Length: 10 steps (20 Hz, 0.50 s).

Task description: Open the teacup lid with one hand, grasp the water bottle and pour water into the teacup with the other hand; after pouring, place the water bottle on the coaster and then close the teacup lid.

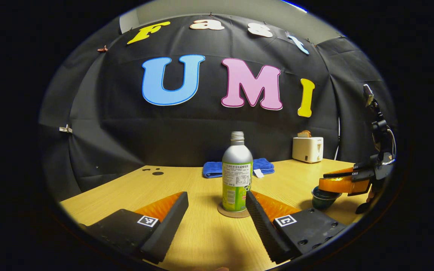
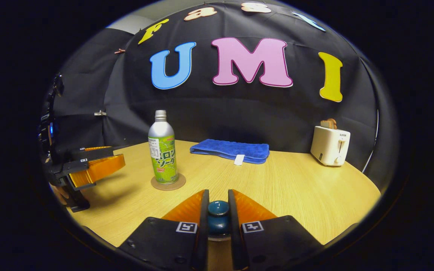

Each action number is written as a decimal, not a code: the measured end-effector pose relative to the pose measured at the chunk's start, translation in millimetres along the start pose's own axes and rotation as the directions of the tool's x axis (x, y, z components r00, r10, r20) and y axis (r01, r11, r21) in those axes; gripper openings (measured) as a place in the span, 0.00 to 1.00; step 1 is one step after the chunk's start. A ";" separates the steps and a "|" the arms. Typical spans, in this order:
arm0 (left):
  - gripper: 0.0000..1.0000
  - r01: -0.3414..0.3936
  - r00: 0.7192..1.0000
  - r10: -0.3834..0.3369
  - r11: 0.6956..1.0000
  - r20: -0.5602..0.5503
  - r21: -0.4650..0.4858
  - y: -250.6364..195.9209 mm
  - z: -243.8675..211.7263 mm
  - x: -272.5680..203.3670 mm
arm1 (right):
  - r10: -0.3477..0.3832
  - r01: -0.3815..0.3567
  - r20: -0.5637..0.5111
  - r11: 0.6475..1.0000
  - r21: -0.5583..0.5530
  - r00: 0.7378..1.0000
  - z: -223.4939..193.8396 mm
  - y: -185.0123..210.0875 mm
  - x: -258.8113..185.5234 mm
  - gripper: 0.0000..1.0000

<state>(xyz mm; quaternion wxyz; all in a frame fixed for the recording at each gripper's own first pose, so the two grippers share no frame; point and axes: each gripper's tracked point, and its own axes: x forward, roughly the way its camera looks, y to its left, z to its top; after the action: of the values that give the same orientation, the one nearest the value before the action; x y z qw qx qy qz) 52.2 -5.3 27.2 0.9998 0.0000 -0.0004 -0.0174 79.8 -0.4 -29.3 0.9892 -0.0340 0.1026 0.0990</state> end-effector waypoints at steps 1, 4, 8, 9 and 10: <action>0.96 -0.001 1.000 0.001 1.000 0.000 0.000 0.2 -0.9 1.0 | 0.006 -0.006 -0.010 1.000 -0.003 1.000 -1.8 1.8 0.7 0.28; 0.96 -0.015 1.000 0.015 1.000 -0.002 0.000 2.7 -0.5 0.5 | 0.009 -0.009 -0.024 1.000 -0.008 1.000 -3.8 2.5 0.9 0.31; 0.96 -0.026 1.000 0.026 1.000 -0.003 0.000 2.9 -0.2 -1.7 | -0.012 0.012 0.012 1.000 0.019 1.000 1.9 -4.4 -4.8 0.44; 0.96 -0.028 1.000 0.028 1.000 -0.003 0.000 2.7 -0.6 -2.0 | -0.026 0.025 0.038 0.999 0.035 0.999 5.8 -7.8 -7.9 0.48; 0.96 -0.032 0.999 0.032 0.999 -0.003 0.000 3.0 0.0 -2.6 | -0.039 0.036 0.070 0.998 0.051 0.997 10.2 -10.3 -11.4 0.57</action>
<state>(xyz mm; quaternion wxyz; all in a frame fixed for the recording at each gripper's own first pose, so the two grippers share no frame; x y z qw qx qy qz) 49.7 -2.2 27.3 1.0000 0.0001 0.0013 -0.0016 73.0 -11.7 -16.5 0.9944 -0.0076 0.0692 0.0790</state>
